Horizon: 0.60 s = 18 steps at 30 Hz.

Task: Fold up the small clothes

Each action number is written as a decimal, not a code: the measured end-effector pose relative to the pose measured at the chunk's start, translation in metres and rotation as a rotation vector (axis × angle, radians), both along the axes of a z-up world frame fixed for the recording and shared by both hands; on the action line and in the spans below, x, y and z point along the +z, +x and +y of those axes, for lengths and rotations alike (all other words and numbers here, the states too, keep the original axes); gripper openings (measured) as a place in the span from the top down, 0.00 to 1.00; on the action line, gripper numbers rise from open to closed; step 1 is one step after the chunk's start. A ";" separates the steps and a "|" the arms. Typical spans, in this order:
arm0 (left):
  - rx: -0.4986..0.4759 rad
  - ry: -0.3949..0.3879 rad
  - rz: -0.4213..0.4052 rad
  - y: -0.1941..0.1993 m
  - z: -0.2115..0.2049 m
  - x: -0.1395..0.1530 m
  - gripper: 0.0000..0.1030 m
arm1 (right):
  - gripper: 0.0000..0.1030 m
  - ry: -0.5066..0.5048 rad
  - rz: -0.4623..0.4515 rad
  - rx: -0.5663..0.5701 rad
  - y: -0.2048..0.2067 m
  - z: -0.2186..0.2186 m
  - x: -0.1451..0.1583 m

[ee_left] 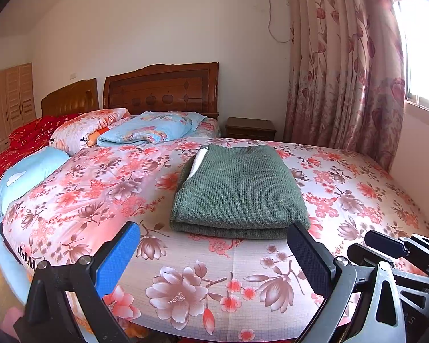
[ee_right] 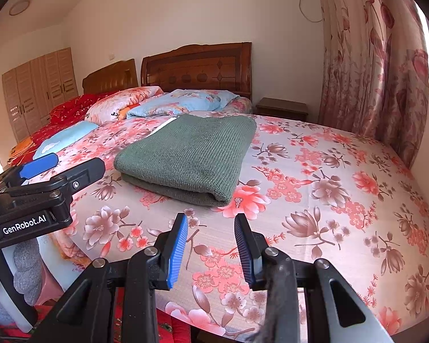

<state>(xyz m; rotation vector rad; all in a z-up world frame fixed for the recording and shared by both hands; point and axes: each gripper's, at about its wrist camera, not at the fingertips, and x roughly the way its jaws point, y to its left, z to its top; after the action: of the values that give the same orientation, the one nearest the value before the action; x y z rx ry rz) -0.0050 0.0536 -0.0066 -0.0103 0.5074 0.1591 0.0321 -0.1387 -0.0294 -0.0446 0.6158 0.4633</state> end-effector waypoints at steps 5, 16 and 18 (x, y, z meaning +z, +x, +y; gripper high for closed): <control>0.000 0.001 -0.001 0.000 0.000 0.000 0.00 | 0.67 0.002 -0.005 -0.003 0.000 -0.001 0.001; -0.002 0.003 0.001 -0.001 -0.001 0.000 0.00 | 0.67 0.002 -0.010 -0.001 -0.001 -0.001 0.002; -0.002 0.002 0.002 -0.001 0.000 -0.001 0.00 | 0.67 0.003 -0.012 -0.002 -0.002 -0.001 0.002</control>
<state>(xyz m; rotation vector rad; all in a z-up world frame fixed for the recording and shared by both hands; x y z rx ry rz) -0.0058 0.0534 -0.0071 -0.0081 0.5089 0.1576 0.0305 -0.1397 -0.0272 -0.0439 0.6037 0.4620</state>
